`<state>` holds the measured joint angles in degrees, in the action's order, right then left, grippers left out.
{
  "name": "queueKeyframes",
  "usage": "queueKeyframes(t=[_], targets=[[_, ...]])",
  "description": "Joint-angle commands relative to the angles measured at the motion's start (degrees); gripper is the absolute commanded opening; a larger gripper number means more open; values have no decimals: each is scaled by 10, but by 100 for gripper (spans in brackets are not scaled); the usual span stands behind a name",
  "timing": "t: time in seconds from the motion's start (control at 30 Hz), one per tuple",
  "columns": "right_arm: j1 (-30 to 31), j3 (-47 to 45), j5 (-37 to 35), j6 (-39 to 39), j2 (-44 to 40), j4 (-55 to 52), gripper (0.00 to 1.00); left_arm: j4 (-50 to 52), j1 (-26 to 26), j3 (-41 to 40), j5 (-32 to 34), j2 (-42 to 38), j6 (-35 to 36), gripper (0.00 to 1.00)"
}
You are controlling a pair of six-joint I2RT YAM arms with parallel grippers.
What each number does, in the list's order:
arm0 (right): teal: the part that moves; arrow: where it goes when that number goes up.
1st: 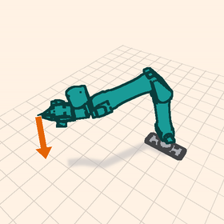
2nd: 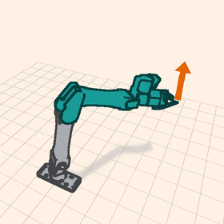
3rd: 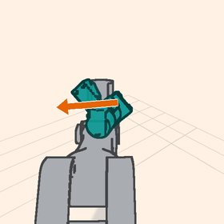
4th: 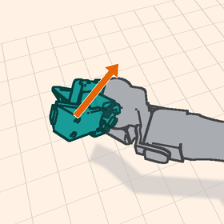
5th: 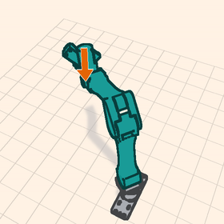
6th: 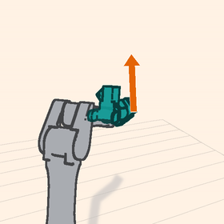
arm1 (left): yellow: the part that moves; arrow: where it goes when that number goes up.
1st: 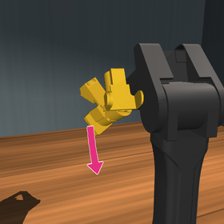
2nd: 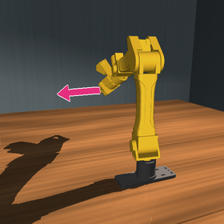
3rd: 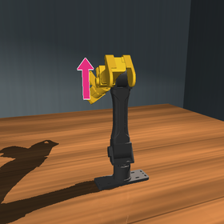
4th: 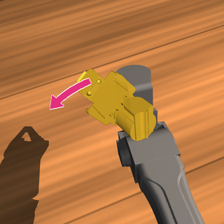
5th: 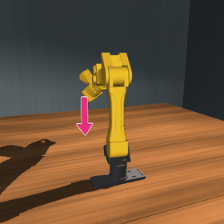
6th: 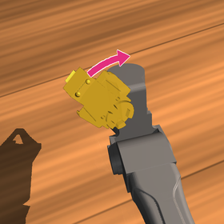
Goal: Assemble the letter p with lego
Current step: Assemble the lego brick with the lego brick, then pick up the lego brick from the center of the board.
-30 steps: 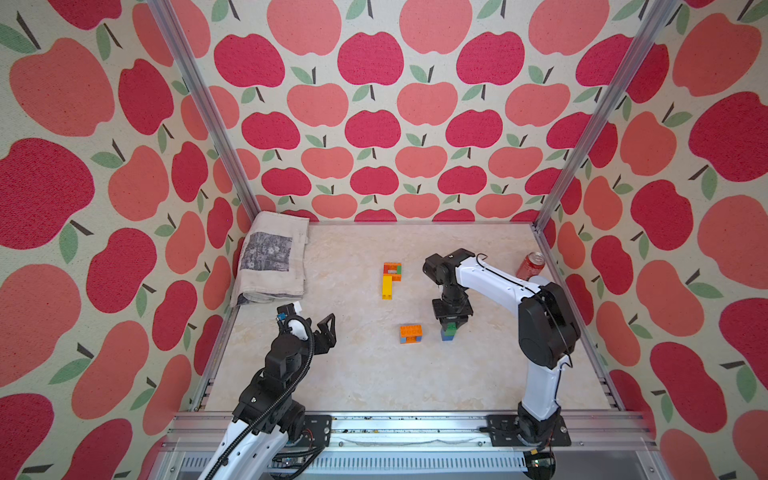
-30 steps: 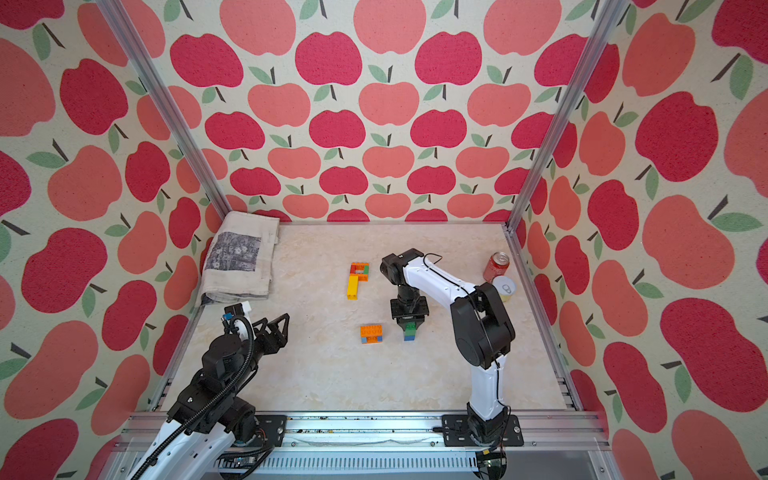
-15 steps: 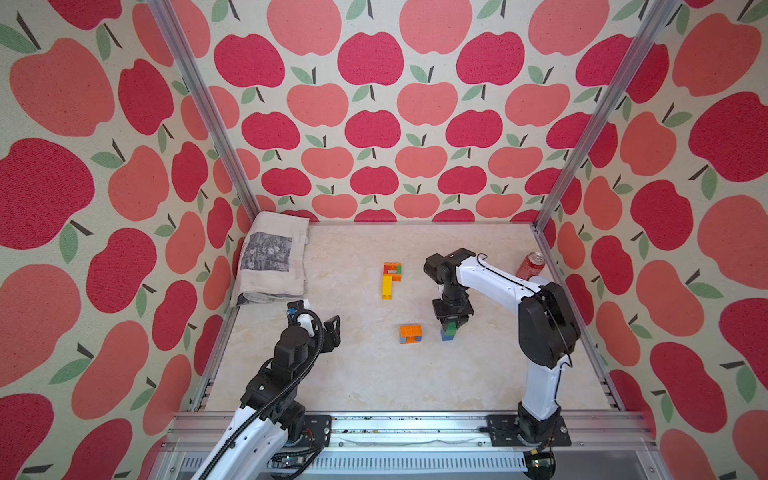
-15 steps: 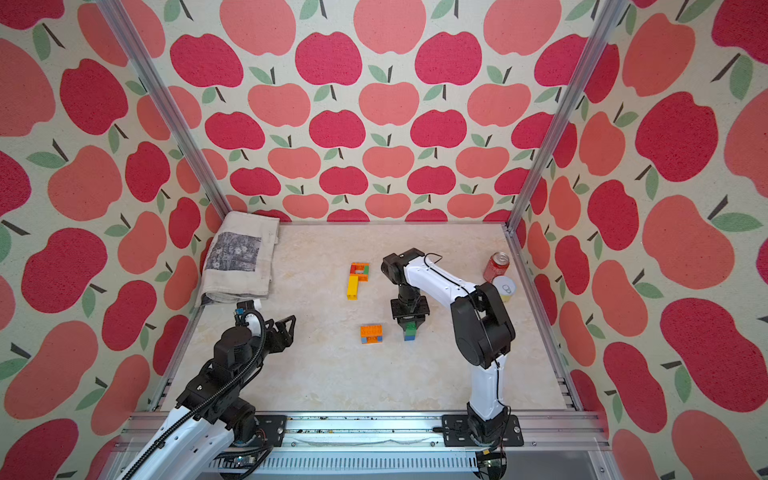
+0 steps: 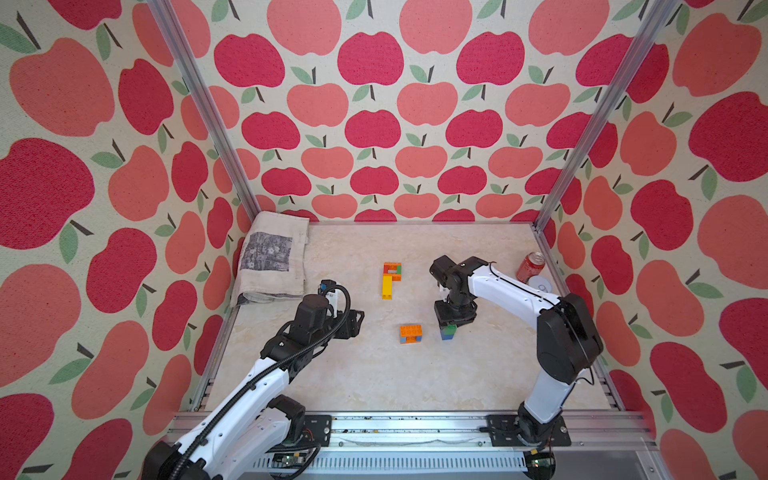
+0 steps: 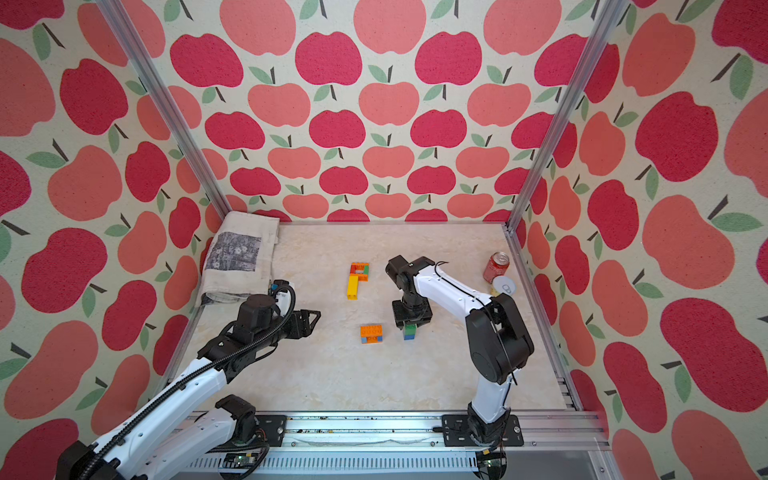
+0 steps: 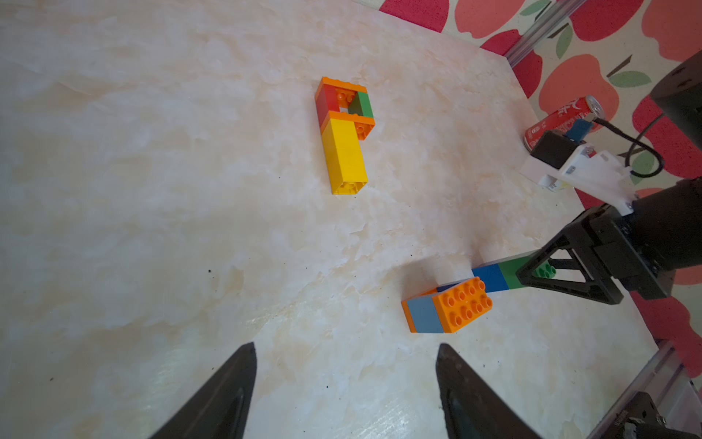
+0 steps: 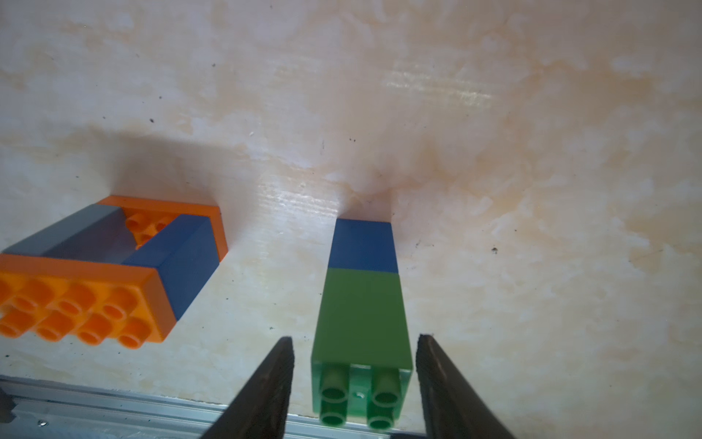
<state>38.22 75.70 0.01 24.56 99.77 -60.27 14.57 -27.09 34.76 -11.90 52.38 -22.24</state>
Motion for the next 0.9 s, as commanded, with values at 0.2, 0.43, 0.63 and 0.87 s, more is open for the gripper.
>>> queueKeyframes(t=[0.2, 0.43, 0.63, 0.87], targets=[[-3, -95, -22, -35, -196, 74, 63, 81, -100, 132, -55, 157, 164, 76], [-7, -255, -56, -72, -431, 246, 62, 110, -154, 182, -105, 225, 326, 77], [-11, -357, -92, -80, -564, 327, 62, 136, -185, 228, -103, 311, 427, 78], [-11, -431, -92, -81, -684, 375, 62, 211, -198, 339, -16, 449, 455, 69]])
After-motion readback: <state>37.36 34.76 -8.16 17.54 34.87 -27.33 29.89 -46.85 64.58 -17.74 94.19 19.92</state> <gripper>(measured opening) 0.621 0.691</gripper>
